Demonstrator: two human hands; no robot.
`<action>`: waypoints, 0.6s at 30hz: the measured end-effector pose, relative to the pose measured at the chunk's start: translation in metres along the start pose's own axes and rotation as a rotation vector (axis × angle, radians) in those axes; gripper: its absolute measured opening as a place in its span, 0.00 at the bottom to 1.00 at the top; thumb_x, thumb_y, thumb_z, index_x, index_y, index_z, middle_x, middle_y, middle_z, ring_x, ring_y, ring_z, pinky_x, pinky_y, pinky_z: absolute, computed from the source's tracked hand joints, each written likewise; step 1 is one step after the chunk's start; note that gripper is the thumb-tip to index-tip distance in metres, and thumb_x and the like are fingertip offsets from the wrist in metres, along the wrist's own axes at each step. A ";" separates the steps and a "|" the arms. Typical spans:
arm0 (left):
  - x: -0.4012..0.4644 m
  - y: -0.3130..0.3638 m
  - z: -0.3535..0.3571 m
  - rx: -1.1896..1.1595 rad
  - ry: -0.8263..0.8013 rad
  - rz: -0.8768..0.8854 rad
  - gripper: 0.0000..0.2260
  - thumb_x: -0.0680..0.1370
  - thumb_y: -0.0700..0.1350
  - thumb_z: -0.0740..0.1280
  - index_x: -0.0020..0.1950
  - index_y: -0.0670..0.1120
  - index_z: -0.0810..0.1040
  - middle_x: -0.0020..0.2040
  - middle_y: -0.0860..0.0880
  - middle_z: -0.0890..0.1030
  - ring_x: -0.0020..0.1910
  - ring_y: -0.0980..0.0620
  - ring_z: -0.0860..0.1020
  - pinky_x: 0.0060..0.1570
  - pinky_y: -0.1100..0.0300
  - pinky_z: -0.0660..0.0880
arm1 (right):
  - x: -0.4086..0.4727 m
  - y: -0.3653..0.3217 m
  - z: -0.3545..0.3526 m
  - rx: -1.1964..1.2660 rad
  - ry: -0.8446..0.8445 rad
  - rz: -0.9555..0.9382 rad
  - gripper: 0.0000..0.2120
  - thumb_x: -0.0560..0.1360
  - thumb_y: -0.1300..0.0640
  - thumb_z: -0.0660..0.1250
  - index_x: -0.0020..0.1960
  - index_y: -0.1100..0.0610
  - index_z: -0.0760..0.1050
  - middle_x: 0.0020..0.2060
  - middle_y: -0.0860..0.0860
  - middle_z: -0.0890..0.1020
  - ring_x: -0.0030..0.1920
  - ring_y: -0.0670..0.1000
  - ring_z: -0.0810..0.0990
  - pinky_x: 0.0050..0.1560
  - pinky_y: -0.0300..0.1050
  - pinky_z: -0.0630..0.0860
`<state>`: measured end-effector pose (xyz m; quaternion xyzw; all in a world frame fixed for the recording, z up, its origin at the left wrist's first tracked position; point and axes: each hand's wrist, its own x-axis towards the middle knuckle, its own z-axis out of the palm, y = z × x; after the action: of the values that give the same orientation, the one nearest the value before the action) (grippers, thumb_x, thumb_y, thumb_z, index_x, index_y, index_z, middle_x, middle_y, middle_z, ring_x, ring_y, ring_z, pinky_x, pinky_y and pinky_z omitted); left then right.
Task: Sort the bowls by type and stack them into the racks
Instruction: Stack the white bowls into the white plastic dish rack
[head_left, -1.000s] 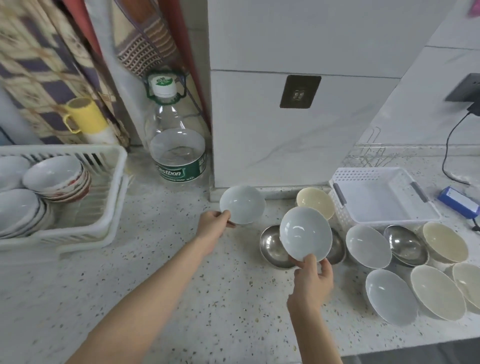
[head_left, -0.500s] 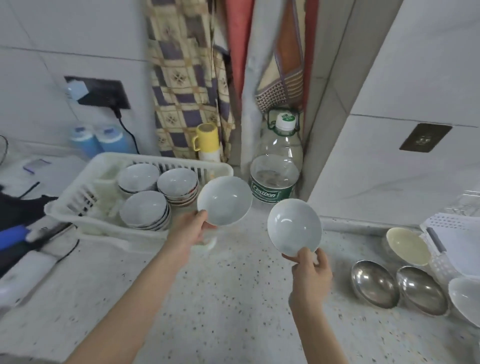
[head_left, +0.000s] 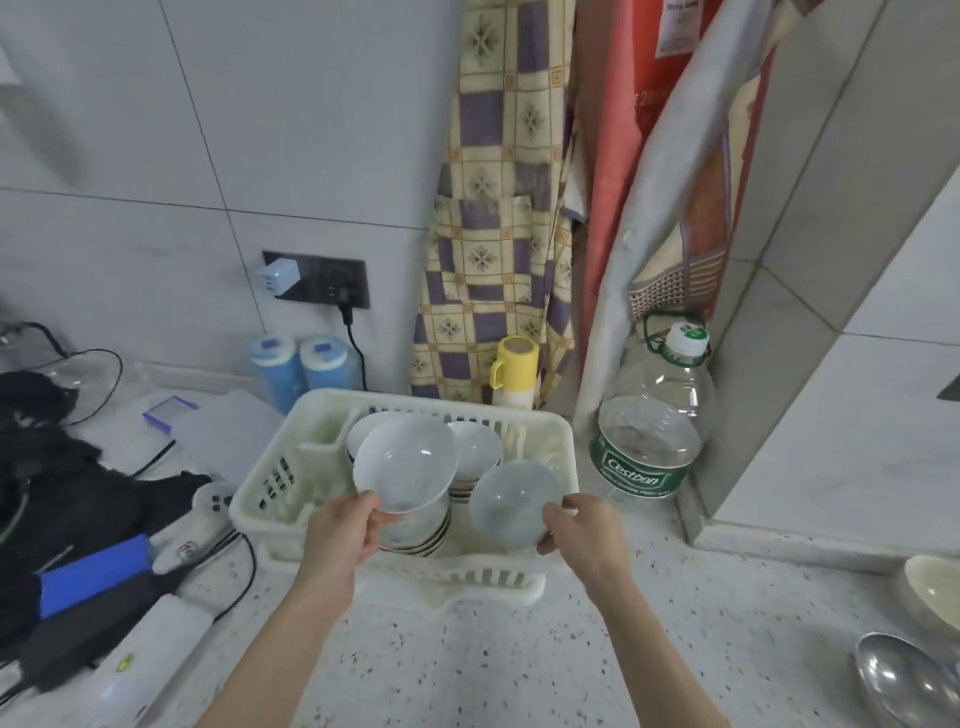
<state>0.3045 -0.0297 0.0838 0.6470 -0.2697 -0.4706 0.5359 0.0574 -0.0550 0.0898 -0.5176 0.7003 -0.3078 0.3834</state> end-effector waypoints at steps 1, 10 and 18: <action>0.003 0.000 -0.005 -0.001 -0.008 -0.001 0.09 0.76 0.35 0.63 0.41 0.31 0.79 0.28 0.44 0.78 0.22 0.56 0.63 0.24 0.63 0.57 | 0.003 -0.001 0.003 -0.028 0.010 0.022 0.09 0.71 0.57 0.62 0.38 0.57 0.79 0.25 0.48 0.83 0.21 0.42 0.69 0.26 0.37 0.64; 0.030 0.000 -0.023 0.047 -0.083 0.026 0.10 0.78 0.38 0.65 0.43 0.32 0.81 0.22 0.52 0.75 0.23 0.56 0.61 0.20 0.68 0.61 | 0.025 -0.012 0.022 -0.221 -0.026 0.164 0.13 0.66 0.58 0.58 0.40 0.64 0.79 0.23 0.50 0.82 0.27 0.48 0.72 0.29 0.37 0.68; 0.035 -0.004 -0.012 0.075 -0.128 0.005 0.11 0.77 0.39 0.66 0.37 0.37 0.82 0.30 0.44 0.72 0.25 0.53 0.61 0.26 0.64 0.60 | 0.042 -0.008 0.048 -0.340 -0.082 0.193 0.09 0.78 0.57 0.55 0.45 0.60 0.70 0.37 0.56 0.85 0.33 0.51 0.80 0.33 0.40 0.73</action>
<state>0.3293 -0.0525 0.0685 0.6344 -0.3227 -0.4992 0.4941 0.0956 -0.0993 0.0623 -0.5174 0.7723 -0.1259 0.3464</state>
